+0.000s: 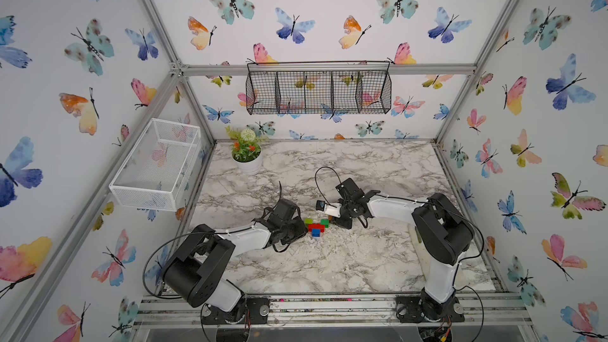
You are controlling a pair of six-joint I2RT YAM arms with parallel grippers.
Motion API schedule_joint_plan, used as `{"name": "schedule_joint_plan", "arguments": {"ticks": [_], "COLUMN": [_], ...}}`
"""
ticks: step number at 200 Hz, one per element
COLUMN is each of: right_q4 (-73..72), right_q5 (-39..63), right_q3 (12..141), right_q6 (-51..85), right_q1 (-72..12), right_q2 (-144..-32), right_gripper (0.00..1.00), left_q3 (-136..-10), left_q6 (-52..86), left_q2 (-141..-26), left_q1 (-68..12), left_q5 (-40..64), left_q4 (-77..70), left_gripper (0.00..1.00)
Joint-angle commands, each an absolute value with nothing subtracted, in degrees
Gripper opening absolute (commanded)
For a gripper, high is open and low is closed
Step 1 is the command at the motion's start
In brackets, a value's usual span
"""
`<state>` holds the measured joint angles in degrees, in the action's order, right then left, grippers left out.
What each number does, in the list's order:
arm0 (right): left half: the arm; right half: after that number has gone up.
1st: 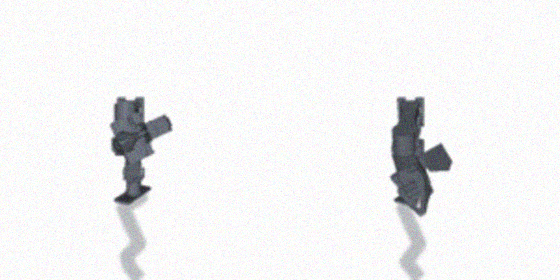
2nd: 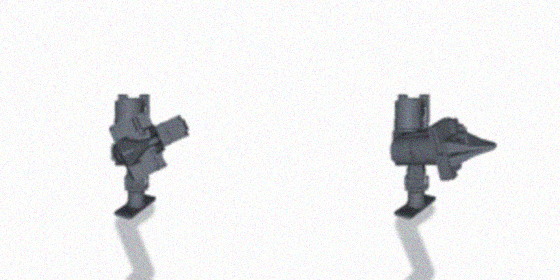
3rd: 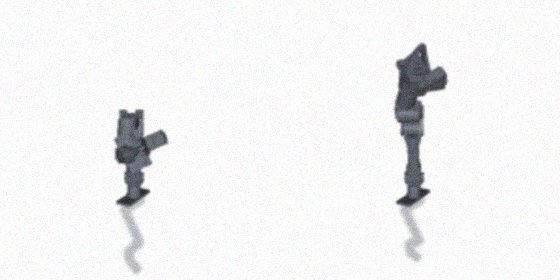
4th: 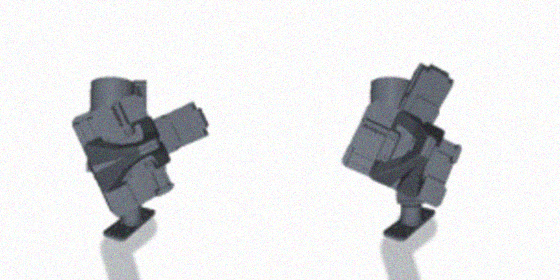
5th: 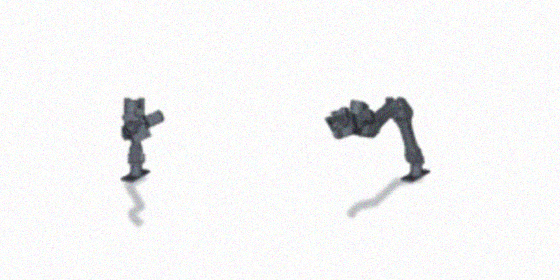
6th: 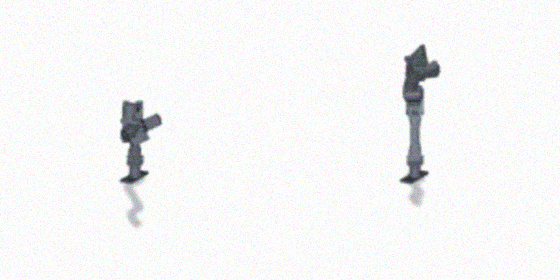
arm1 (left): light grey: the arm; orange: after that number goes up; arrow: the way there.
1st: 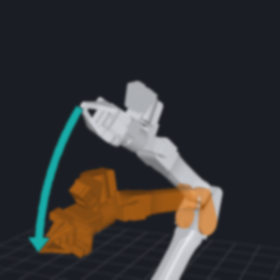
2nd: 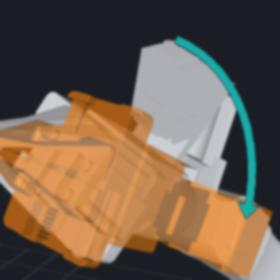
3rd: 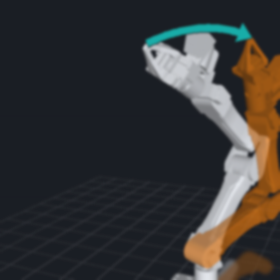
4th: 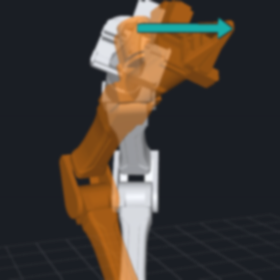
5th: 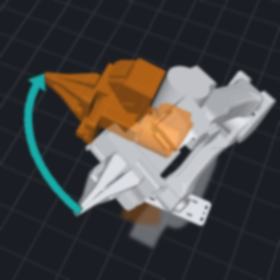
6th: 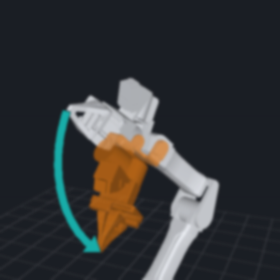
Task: Assemble the letter v with lego
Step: Place the lego brick at the center of the board, then assemble the lego brick with the lego brick.
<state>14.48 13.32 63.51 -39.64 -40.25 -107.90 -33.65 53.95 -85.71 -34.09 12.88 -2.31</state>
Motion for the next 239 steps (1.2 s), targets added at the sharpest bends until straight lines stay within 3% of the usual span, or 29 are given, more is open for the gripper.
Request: {"name": "schedule_joint_plan", "arguments": {"ticks": [1, 80, 128, 158, 171, 239], "right_q4": [15.56, 16.87, 19.36, 21.53, 21.93, 18.11], "right_q5": [13.34, 19.16, 18.91, 19.01, 20.4, 24.44], "right_q3": [64.69, 67.42, 67.17, 67.39, 67.59, 66.8], "right_q6": [-39.27, -43.06, -46.19, -48.21, -48.47, -46.49], "right_q1": [-39.14, -38.67, -38.68, -38.67, -38.67, -38.67], "right_q2": [-109.45, -112.28, -112.06, -111.64, -111.41, -109.8], "right_gripper": [0.23, 0.23, 0.37, 0.55, 0.59, 0.59], "left_q3": [-33.68, -34.45, -34.81, -34.83, -34.8, -35.24], "left_q6": [52.6, 51.82, 51.68, 51.44, 51.37, 51.24], "left_q2": [-86.19, -87.09, -87.33, -87.29, -87.32, -87.75], "left_q1": [-33.31, -32.94, -32.79, -32.78, -32.74, -32.66], "left_q5": [11.45, 11.64, 11.82, 11.87, 11.91, 11.95], "left_q4": [0.44, 0.6, 0.55, 0.75, 0.79, 0.92], "left_gripper": [0.25, 0.25, 0.25, 0.25, 0.25, 0.25]}}
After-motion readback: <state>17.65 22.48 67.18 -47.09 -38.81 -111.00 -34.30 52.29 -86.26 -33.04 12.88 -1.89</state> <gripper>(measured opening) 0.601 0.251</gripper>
